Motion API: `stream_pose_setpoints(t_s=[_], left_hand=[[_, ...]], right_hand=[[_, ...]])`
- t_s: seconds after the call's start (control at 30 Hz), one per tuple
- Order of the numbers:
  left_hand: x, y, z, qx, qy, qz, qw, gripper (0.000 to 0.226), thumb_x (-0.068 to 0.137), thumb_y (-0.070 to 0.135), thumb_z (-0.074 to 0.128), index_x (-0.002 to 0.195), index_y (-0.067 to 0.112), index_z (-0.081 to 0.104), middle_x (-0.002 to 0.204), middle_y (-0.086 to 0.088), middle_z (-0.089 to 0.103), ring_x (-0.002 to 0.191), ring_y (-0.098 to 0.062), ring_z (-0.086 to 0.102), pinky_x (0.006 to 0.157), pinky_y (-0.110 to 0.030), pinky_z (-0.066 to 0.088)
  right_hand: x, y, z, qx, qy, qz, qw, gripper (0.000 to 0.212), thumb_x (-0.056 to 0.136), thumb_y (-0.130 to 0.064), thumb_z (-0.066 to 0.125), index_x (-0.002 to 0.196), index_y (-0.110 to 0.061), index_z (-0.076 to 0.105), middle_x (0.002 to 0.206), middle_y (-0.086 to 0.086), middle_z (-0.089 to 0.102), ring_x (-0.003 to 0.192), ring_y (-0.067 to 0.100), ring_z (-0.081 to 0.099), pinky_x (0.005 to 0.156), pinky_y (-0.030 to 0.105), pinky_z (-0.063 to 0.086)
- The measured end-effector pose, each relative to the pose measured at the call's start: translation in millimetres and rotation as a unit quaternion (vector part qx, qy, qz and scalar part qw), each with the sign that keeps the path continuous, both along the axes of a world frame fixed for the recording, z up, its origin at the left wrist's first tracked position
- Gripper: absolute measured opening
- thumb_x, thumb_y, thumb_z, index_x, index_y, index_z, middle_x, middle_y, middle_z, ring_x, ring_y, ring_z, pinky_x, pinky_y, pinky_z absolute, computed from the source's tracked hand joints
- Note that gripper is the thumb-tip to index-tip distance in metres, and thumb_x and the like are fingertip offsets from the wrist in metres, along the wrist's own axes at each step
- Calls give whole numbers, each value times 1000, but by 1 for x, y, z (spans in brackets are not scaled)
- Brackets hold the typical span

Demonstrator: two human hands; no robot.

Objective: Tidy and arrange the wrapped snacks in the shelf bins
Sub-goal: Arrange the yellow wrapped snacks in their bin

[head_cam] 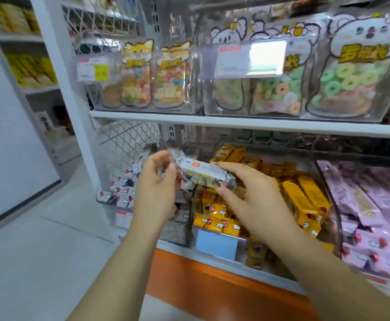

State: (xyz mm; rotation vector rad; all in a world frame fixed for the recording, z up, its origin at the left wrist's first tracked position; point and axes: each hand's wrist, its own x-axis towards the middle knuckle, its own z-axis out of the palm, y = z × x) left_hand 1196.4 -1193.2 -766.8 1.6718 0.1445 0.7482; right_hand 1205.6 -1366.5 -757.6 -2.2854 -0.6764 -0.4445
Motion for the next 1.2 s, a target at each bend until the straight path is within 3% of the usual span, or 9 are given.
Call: stream_pose_setpoints(t_s=[0.1, 0.17, 0.23, 0.33, 0.43, 0.57, 0.77, 1.03, 1.2], left_hand=[[-14, 32, -8, 53, 42, 52, 996, 25, 95, 13, 50, 93, 38, 55, 104, 13, 61, 95, -11, 65, 87, -40, 53], [-19, 45, -15, 80, 71, 56, 993, 18, 95, 12, 51, 100, 28, 60, 103, 10, 63, 87, 4, 61, 79, -24, 53], [-21, 55, -22, 123, 100, 50, 986, 16, 95, 13, 52, 104, 22, 61, 101, 12, 62, 84, 12, 54, 70, -4, 44], [-20, 59, -30, 167, 123, 21, 978, 24, 96, 11, 50, 114, 23, 60, 103, 16, 59, 89, 10, 51, 71, 0, 39], [-19, 58, -34, 227, 126, -2, 966, 30, 96, 13, 50, 122, 25, 59, 117, 12, 55, 99, 4, 50, 77, -2, 37], [-16, 56, -37, 273, 135, -16, 952, 33, 97, 16, 49, 126, 30, 58, 125, 9, 45, 89, 16, 45, 73, 6, 31], [-12, 48, -38, 299, 132, 29, 945, 31, 93, 15, 53, 122, 25, 61, 123, 6, 43, 119, -14, 44, 94, -25, 41], [-7, 1, -22, 314, 42, 27, 948, 25, 94, 13, 52, 113, 20, 65, 112, 8, 48, 108, -9, 48, 84, -13, 32], [6, -38, -19, 301, 13, -10, 953, 23, 94, 11, 51, 109, 20, 66, 107, 12, 48, 100, -10, 53, 82, -20, 39]], right_hand=[[2, 33, -4, -6, -5, -3, 1000, 43, 89, -35, 59, 131, -33, 50, 124, -11, 60, 109, 10, 55, 98, 31, 43], [6, 50, -9, -15, -14, -21, 1000, 39, 89, -35, 60, 126, -30, 52, 110, -7, 65, 101, 15, 58, 93, 41, 45], [11, 64, -14, -24, -14, -38, 999, 33, 89, -36, 59, 120, -28, 52, 96, -3, 66, 93, 18, 59, 90, 37, 42], [17, 79, -20, -50, -9, -61, 997, 27, 89, -39, 58, 111, -27, 47, 87, -5, 59, 92, 20, 55, 88, 35, 32], [21, 86, -24, -79, -22, -93, 992, 25, 89, -43, 58, 107, -28, 49, 96, -5, 61, 101, 19, 50, 90, 35, 28], [26, 88, -26, -98, -33, -110, 989, 27, 88, -47, 57, 111, -33, 58, 115, -8, 55, 112, 15, 44, 90, 32, 23], [24, 78, -26, -99, -48, -101, 989, 34, 88, -44, 58, 121, -34, 57, 120, -7, 55, 115, 16, 44, 91, 32, 23], [15, 36, -14, -98, -66, -122, 985, 31, 91, -42, 54, 121, -35, 56, 122, -11, 57, 115, 13, 46, 96, 33, 26], [16, 1, -9, -94, -59, -151, 982, 29, 90, -40, 56, 118, -33, 58, 117, -11, 60, 113, 14, 48, 94, 33, 29]])
